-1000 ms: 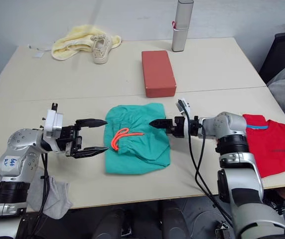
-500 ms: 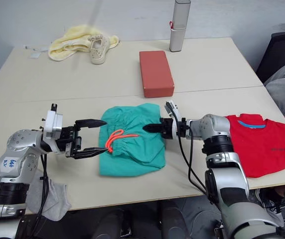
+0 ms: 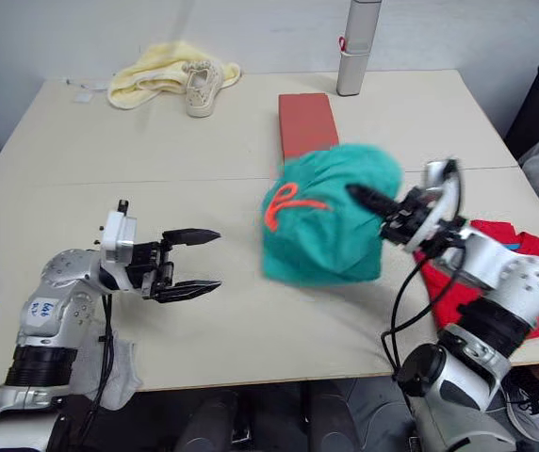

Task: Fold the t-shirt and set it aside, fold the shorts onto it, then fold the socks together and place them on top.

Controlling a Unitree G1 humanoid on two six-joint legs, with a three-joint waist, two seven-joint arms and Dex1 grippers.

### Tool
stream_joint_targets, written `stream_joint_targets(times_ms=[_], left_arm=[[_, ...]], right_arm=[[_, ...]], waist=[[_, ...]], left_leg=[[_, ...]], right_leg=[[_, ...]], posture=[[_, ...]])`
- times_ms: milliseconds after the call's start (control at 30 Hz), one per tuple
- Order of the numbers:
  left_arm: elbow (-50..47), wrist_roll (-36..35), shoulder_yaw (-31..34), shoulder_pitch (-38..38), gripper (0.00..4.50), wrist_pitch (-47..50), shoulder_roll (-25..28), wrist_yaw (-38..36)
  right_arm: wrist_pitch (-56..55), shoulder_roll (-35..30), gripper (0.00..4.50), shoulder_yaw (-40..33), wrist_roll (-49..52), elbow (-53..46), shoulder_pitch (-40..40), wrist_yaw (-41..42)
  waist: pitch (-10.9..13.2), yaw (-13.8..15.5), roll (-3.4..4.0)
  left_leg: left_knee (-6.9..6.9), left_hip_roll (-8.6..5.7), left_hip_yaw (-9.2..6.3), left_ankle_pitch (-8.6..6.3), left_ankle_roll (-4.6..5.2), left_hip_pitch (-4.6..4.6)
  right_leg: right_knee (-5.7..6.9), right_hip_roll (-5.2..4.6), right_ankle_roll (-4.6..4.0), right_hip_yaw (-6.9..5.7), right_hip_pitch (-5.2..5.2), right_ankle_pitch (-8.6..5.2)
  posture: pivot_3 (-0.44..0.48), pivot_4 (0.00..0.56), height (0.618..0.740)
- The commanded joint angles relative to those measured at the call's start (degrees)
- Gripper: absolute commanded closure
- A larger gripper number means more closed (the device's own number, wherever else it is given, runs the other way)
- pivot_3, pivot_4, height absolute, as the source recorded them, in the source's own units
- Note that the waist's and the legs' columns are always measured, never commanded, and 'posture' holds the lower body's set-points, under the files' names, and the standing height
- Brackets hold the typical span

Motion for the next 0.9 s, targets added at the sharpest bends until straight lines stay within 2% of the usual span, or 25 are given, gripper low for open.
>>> stream_joint_targets(times_ms=[33,167,267,333,400,467,533,667,800,900], left_arm=[[2.55,-0.05,-1.13,-3.45,0.00,-1.36,-2.87,-0.05],[3.01,0.49,-2.12,-4.00,0.00,-1.67,-4.20,-0.52],[4.70,1.07,-2.99,-4.99,0.00,-2.16,-4.94,-1.28],[5.10,1.19,-3.10,-5.54,0.00,-2.12,-5.15,-1.24],[4.98,1.16,-3.16,-5.84,0.00,-1.91,-5.27,-1.05],[5.11,1.22,-3.31,-6.08,0.00,-1.83,-5.37,-1.10],[5.15,1.19,-3.41,-6.41,0.00,-1.56,-5.38,-1.09],[5.75,1.44,-3.41,-7.33,0.00,-1.69,-5.26,-1.07],[6.06,1.46,-3.22,-8.03,0.00,-1.73,-5.36,-0.78],[5.93,1.44,-3.16,-7.84,0.00,-1.77,-5.31,-0.81]], right_arm=[[-18.38,-6.31,4.47,-1.95,19.09,-7.18,3.06,-19.04],[-30.53,-10.53,4.47,-0.43,23.39,-10.54,5.91,-26.78],[-42.34,-9.60,4.47,-3.91,21.76,-14.14,8.37,-31.45],[-47.77,-7.11,4.47,-4.88,18.93,-17.12,11.64,-31.50],[-51.96,-4.06,4.47,-5.82,15.50,-18.75,15.71,-27.77],[-58.00,0.10,4.47,-6.15,15.36,-19.00,16.48,-27.40],[-59.16,1.52,4.47,-2.74,13.64,-19.81,17.01,-24.74],[-61.24,0.21,4.47,2.11,12.09,-17.45,13.20,-20.79],[-64.12,-4.49,4.47,2.46,10.79,-13.56,7.69,-18.77],[-66.67,-5.03,4.47,2.43,11.51,-13.84,5.24,-19.07]], waist=[[0.05,0.17,0.09],[0.06,-0.39,0.11],[0.06,-0.53,0.11],[0.06,-0.09,0.11],[0.06,0.02,0.11],[0.07,0.04,0.13],[0.08,-0.16,0.28],[0.08,-0.79,0.42],[0.09,-0.50,0.45],[0.09,0.05,0.45]], left_leg=[[0.00,-0.03,0.01,0.02,0.04,-0.01],[0.00,-0.11,0.11,0.05,0.13,0.03],[-0.01,-0.02,0.15,0.10,0.06,0.07],[-0.03,0.00,0.08,0.13,0.00,0.06],[-0.02,0.04,0.06,0.15,-0.03,0.05],[-0.03,0.03,0.07,0.15,-0.03,0.06],[0.00,-0.02,0.14,0.18,0.03,0.07],[0.00,0.00,0.21,0.19,0.06,0.16],[-0.03,-0.01,0.15,0.21,0.06,0.13],[-0.04,0.01,0.11,0.21,0.06,0.07]], right_leg=[[-0.01,0.00,0.00,0.01,0.00,0.00],[-0.08,0.02,0.14,0.19,0.04,0.07],[-0.08,0.14,0.14,0.25,0.03,0.07],[-0.07,0.21,0.14,0.25,0.03,0.06],[-0.09,0.26,0.15,0.28,0.04,0.06],[-0.09,0.26,0.15,0.31,0.05,0.06],[-0.07,0.23,0.22,0.37,0.05,0.10],[-0.02,0.24,0.23,0.46,0.05,0.13],[-0.03,0.25,0.19,0.44,0.04,0.11],[-0.10,0.25,0.17,0.39,0.02,0.10]], posture=[[0.000,0.150,0.740],[0.000,0.150,0.740],[0.000,0.150,0.740],[0.000,0.150,0.740],[0.000,0.150,0.740],[0.000,0.150,0.740],[0.000,0.150,0.740],[0.000,0.150,0.740],[0.000,0.150,0.740],[0.000,0.150,0.740]])
